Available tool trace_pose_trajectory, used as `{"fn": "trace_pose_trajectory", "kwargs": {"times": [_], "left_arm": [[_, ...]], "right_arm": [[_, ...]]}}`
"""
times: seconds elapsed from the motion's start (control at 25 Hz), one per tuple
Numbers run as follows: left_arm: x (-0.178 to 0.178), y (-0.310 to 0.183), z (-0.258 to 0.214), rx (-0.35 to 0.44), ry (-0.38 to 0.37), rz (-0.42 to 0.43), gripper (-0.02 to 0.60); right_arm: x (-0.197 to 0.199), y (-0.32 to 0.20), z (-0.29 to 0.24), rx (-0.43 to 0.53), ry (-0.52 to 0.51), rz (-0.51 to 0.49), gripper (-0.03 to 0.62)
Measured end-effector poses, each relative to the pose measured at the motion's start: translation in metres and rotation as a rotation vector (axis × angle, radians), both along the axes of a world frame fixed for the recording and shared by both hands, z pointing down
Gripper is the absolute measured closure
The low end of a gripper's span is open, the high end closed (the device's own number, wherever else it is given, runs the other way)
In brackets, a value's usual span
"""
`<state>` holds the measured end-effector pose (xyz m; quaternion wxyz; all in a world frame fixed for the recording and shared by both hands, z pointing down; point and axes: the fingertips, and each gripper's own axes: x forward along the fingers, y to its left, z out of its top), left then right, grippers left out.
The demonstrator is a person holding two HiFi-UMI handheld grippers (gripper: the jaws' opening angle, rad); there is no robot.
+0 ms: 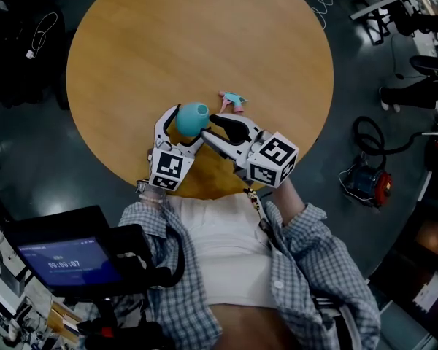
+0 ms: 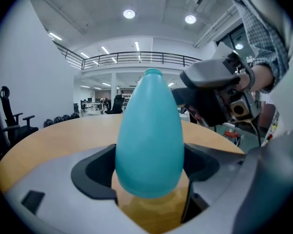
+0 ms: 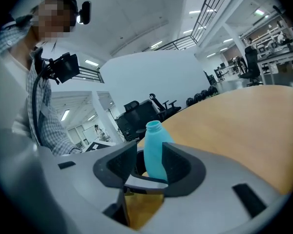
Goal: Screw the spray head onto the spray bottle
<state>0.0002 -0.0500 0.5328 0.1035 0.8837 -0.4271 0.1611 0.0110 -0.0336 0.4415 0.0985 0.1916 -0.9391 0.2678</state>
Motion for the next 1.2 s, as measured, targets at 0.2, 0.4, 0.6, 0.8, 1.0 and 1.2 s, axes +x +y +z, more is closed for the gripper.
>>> {"fn": "trace_pose_trajectory", "kwargs": {"times": [0.2, 0.4, 0.6, 0.8, 1.0, 1.2], "left_arm": [[0.000, -0.005, -0.012, 0.019, 0.047, -0.022, 0.172], [-0.001, -0.005, -0.015, 0.027, 0.039, -0.023, 0.172], [-0.010, -0.005, -0.018, 0.035, 0.027, -0.040, 0.172], [-0.015, -0.004, -0.018, 0.040, 0.021, -0.058, 0.172], [-0.017, -0.004, -0.020, 0.042, 0.019, -0.071, 0.172], [-0.018, -0.001, -0.017, 0.038, 0.006, -0.067, 0.172]], "right_arm": [[0.003, 0.006, 0.000, 0.030, 0.030, -0.023, 0.441], [0.048, -0.020, 0.020, 0.010, 0.114, 0.136, 0.441], [0.103, -0.066, 0.077, 0.124, 0.552, 0.100, 0.441], [0.097, -0.074, 0.122, 0.181, 0.821, -0.276, 0.441], [0.091, -0.080, 0.146, 0.116, 0.912, -0.476, 0.417], [0.080, -0.079, 0.159, 0.087, 0.956, -0.572, 0.388]]}}
